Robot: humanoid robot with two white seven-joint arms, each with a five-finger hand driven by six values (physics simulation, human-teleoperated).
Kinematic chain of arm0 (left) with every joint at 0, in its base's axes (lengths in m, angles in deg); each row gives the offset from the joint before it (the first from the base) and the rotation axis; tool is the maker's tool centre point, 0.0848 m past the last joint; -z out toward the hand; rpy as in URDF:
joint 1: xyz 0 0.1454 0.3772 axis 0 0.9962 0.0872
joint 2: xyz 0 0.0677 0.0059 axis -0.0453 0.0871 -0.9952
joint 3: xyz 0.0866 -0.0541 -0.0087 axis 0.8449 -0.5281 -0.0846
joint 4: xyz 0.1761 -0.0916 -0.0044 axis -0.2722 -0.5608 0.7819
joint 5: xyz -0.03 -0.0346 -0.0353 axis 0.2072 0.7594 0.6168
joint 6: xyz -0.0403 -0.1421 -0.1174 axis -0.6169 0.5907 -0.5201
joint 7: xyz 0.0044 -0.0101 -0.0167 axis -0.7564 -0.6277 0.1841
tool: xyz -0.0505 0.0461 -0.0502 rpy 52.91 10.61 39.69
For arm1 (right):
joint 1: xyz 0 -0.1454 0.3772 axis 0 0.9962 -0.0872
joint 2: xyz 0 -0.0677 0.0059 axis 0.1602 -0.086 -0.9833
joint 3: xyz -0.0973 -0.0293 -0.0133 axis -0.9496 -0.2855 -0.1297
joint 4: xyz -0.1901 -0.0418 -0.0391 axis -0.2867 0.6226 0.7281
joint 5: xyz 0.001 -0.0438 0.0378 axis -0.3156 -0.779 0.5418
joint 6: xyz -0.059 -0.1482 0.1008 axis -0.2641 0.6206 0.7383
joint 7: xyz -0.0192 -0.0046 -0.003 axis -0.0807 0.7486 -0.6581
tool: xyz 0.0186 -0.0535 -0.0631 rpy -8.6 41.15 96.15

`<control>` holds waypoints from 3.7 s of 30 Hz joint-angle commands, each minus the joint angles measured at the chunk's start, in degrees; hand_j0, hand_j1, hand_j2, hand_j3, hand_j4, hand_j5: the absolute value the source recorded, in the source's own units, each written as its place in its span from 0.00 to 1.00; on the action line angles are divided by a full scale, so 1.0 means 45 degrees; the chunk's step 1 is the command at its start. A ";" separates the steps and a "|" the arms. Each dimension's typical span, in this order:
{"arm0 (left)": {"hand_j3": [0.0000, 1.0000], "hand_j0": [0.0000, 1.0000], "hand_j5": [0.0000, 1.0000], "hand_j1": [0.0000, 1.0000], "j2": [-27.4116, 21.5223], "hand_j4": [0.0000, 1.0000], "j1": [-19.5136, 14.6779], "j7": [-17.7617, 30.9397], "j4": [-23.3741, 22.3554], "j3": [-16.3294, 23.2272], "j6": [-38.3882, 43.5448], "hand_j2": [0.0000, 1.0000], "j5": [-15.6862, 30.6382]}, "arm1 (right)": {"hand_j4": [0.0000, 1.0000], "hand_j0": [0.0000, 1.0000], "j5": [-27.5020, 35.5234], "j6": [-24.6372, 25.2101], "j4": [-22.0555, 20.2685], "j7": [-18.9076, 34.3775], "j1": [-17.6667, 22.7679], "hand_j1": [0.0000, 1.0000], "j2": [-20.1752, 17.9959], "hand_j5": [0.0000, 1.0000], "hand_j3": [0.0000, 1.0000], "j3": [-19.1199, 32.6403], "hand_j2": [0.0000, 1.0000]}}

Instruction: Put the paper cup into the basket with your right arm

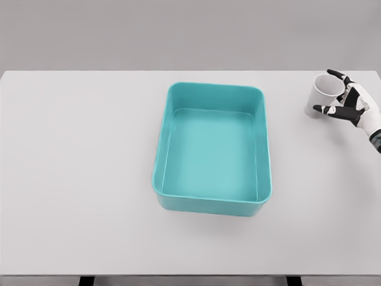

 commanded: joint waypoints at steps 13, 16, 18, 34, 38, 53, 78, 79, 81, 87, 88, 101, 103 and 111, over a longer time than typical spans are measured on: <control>1.00 1.00 1.00 1.00 0.0000 1.00 0.0000 0.0003 -0.0003 0.0004 0.0004 1.00 0.0002 | 0.64 0.64 -0.0351 -0.0143 -0.0906 0.0094 0.0195 0.64 -0.0137 0.64 0.64 -0.0222 0.64; 1.00 1.00 1.00 1.00 0.0000 1.00 0.0000 0.0003 -0.0003 0.0004 -0.0015 1.00 0.0002 | 0.64 0.64 -0.0351 -0.0162 -0.1298 0.0094 0.0332 0.64 -0.0196 0.64 0.64 -0.0183 0.64; 1.00 1.00 1.00 1.00 0.0000 1.00 0.0000 0.0003 -0.0003 0.0004 0.0004 1.00 0.0002 | 0.63 0.63 -0.0332 -0.0143 -0.1766 0.0094 0.0527 0.63 -0.0196 0.63 0.63 -0.0144 0.63; 1.00 1.00 1.00 1.00 0.0000 1.00 0.0000 0.0003 -0.0003 0.0004 0.0004 1.00 0.0002 | 0.62 0.62 -0.0176 -0.0124 -0.4364 0.0094 0.1758 0.62 -0.0235 0.62 0.62 -0.0046 0.62; 1.00 1.00 1.00 1.00 0.0000 1.00 0.0000 0.0003 -0.0003 0.0004 0.0004 1.00 0.0002 | 0.62 0.62 -0.0137 -0.0124 -0.5106 0.0094 0.2128 0.62 -0.0235 0.62 0.62 0.0090 0.62; 1.00 1.00 1.00 1.00 0.0000 1.00 0.0000 0.0003 -0.0003 0.0004 -0.0015 1.00 0.0002 | 0.62 0.62 -0.0078 -0.0006 -0.7743 0.0094 0.3125 0.62 -0.0138 0.62 0.62 0.0520 0.62; 1.00 1.00 1.00 1.00 0.0000 1.00 0.0000 0.0003 -0.0003 0.0004 0.0004 1.00 0.0002 | 0.62 0.62 -0.0078 0.0071 -1.1434 0.0094 0.3574 0.62 0.0585 0.62 0.62 -0.0573 0.62; 1.00 1.00 1.00 1.00 0.0000 1.00 0.0000 0.0003 -0.0003 0.0004 -0.0015 1.00 0.0002 | 0.62 0.62 -0.0078 0.0072 -1.1513 0.0094 0.3574 0.62 0.0585 0.62 0.62 -0.0632 0.62; 1.00 1.00 1.00 1.00 0.0000 1.00 0.0000 0.0003 -0.0003 0.0004 -0.0015 1.00 0.0002 | 0.62 0.62 -0.0097 0.0052 -1.1571 0.0094 0.3574 0.62 0.0585 0.62 0.62 -0.0846 0.62; 1.00 1.00 1.00 1.00 0.0000 1.00 0.0000 0.0003 -0.0003 0.0004 0.0004 1.00 0.0002 | 0.62 0.62 -0.0254 0.0033 -1.1923 0.0094 0.3496 0.62 0.0565 0.62 0.62 -0.1764 0.62; 1.00 1.00 1.00 1.00 0.0000 1.00 0.0000 0.0003 -0.0003 0.0004 0.0004 1.00 0.0002 | 0.62 0.62 -0.0273 0.0013 -1.1943 0.0094 0.3438 0.62 0.0565 0.62 0.62 -0.2018 0.62; 1.00 1.00 1.00 1.00 0.0000 1.00 0.0000 0.0003 -0.0003 0.0004 -0.0015 1.00 0.0002 | 0.62 0.62 -0.2772 -0.0085 -1.2587 0.0094 0.3047 0.62 0.0331 0.62 0.62 -0.3737 0.62; 1.00 1.00 1.00 1.00 0.0000 1.00 0.0000 0.0003 -0.0003 0.0004 0.0004 1.00 0.0002 | 0.62 0.62 -0.2910 -0.0104 -1.2587 0.0094 0.3027 0.62 0.0233 0.62 0.62 -0.3835 0.62; 1.00 1.00 1.00 1.00 0.0000 1.00 0.0000 0.0003 -0.0003 0.0004 0.0004 1.00 0.0002 | 0.63 0.63 -0.3359 -0.0085 -1.3212 0.0094 0.2540 0.63 -0.0704 0.63 0.63 -0.4968 0.63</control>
